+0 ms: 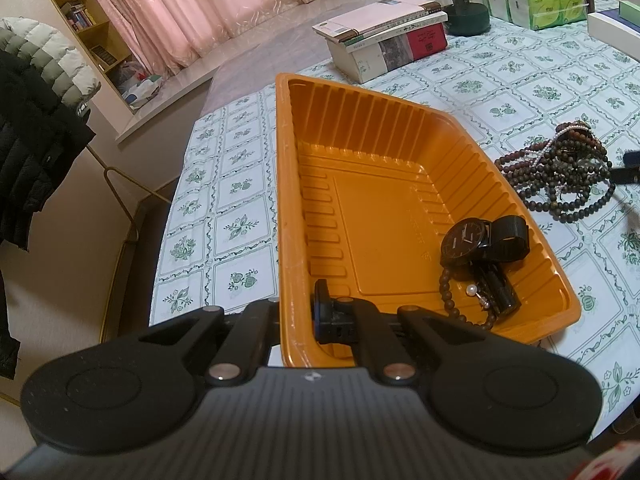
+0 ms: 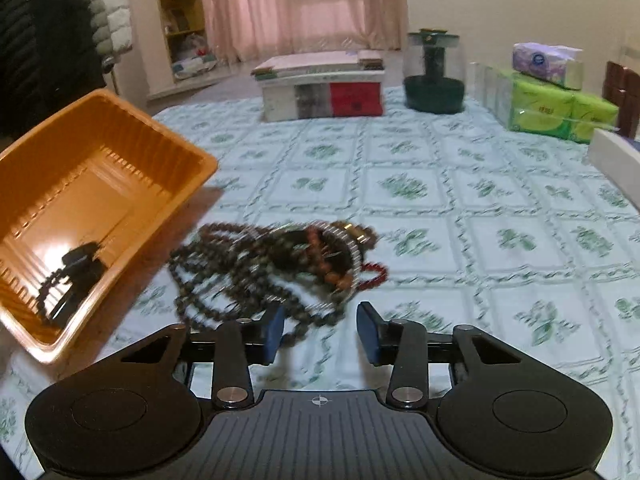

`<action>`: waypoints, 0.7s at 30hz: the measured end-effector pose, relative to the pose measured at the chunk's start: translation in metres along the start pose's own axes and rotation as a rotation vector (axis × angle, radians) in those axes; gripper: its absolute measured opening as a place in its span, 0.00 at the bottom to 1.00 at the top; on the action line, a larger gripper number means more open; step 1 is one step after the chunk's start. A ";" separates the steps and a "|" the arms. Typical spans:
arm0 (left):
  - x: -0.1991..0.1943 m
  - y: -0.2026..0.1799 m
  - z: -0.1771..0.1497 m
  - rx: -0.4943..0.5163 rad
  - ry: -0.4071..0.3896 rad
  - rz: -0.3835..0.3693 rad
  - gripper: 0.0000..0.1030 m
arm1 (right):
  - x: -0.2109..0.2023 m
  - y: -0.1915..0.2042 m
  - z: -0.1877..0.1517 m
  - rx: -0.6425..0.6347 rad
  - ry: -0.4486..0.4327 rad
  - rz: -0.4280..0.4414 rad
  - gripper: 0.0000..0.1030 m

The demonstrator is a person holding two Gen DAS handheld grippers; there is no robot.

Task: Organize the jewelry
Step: 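Move the open right gripper back to the jewelry pile, then grasp the long dark bead necklace with the right gripper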

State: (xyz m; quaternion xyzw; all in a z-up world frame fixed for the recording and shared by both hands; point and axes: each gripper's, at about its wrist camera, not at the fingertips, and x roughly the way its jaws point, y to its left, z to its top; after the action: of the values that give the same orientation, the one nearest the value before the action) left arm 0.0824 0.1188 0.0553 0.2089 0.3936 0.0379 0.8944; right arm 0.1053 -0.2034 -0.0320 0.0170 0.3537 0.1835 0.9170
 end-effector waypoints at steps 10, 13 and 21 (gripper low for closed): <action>0.000 0.000 -0.001 -0.001 0.000 0.000 0.03 | 0.017 0.009 -0.002 0.038 0.031 0.020 0.31; 0.000 0.000 -0.001 -0.001 0.000 0.000 0.03 | 0.022 0.007 0.000 0.050 0.043 0.004 0.14; 0.001 0.001 -0.003 -0.004 0.001 -0.001 0.03 | 0.004 0.019 0.004 -0.079 0.083 -0.004 0.06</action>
State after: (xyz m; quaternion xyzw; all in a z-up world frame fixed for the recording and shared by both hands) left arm 0.0812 0.1203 0.0534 0.2069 0.3941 0.0383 0.8947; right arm 0.1041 -0.1843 -0.0285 -0.0277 0.3839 0.1958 0.9020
